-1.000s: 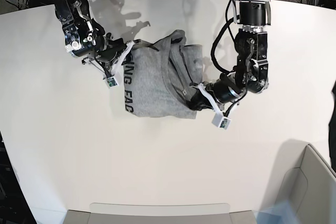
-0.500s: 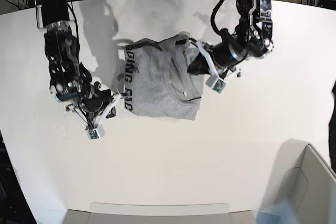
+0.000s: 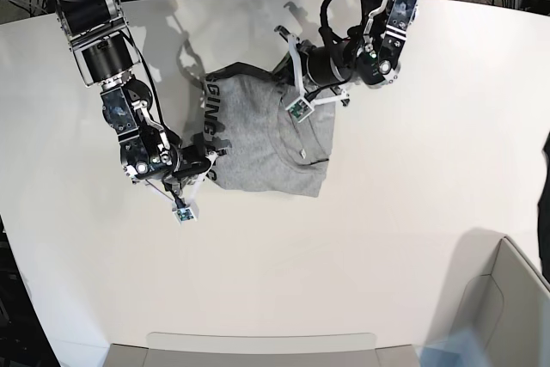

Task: Fold the T-shirt properly
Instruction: 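Grasp the folded bundle with both grippers and flatten it, then press and slide the bundle with the left gripper, then release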

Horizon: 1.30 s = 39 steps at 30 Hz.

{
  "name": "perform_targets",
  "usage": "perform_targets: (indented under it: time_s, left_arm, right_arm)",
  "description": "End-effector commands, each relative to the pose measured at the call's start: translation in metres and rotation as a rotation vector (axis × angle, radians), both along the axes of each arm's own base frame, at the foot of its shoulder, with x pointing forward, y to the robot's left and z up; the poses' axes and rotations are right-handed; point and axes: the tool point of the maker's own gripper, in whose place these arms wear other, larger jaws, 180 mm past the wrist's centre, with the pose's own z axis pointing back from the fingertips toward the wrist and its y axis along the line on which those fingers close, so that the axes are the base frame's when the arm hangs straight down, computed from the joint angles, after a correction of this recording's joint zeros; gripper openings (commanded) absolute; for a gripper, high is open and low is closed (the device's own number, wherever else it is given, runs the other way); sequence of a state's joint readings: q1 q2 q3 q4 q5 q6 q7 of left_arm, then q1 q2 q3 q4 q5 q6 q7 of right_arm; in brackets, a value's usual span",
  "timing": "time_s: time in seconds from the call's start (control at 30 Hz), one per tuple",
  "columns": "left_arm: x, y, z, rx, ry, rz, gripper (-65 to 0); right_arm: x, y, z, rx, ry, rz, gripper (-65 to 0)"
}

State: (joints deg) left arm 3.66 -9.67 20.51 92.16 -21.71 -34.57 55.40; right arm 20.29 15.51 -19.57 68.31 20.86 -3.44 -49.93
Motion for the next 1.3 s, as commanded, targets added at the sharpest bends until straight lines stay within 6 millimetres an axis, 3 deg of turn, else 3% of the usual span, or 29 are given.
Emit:
perform_targets:
  time_s: [0.0, 0.1, 0.2, 0.4, 0.53, 0.63, 0.77, 0.87, 0.97, 1.13, 1.27]
  left_arm:
    - [0.003, 0.004, -0.001, 0.018, -0.014, 0.006, -65.0]
    - [0.021, 0.031, -0.003, 0.062, -0.036, 0.098, -65.0]
    - [0.055, 0.063, 0.01, 0.079, -0.084, 0.217, -65.0]
    - [0.103, 0.115, 0.014, 0.08, -0.096, 0.393, -65.0]
    - [0.138, 0.133, 0.032, 0.039, -0.153, 0.473, -65.0]
    - [0.153, 0.142, 0.048, 0.029, -0.199, 0.498, -65.0]
    - [0.164, 0.16, 0.086, -0.003, -0.307, 0.564, -65.0]
    - [0.16, 0.153, 0.112, -0.065, -0.376, 0.609, -65.0]
    - [0.147, 0.117, 0.128, -0.134, -0.408, 0.582, -65.0]
    - [0.107, 0.018, 0.116, -0.182, -0.35, 0.328, -65.0]
    - [0.082, -0.026, 0.096, -0.183, -0.284, 0.197, -65.0]
  right_arm:
    - [0.005, 0.004, 0.01, 0.015, -0.032, 0.011, -62.9]
    - [-0.019, 0.012, 0.001, 0.022, 0.004, 0.038, -62.8]
    - [-0.047, 0.023, -0.004, 0.031, 0.055, 0.071, -62.8]
    - [-0.092, 0.046, -0.011, 0.073, 0.107, 0.121, -62.8]
    - [-0.127, 0.077, -0.015, 0.075, 0.137, 0.245, -62.8]
    - [-0.131, 0.084, -0.004, 0.098, 0.108, 0.259, -62.9]
    - [-0.12, 0.076, 0.036, 0.164, -0.009, 0.194, -62.9]
    - [-0.103, 0.047, 0.073, 0.193, -0.13, 0.088, -62.9]
    - [-0.085, 0.003, 0.097, 0.184, -0.217, -0.048, -62.9]
    - [-0.073, -0.074, 0.114, 0.144, -0.286, -0.27, -62.9]
    - [-0.075, -0.112, 0.12, 0.117, -0.313, -0.371, -62.8]
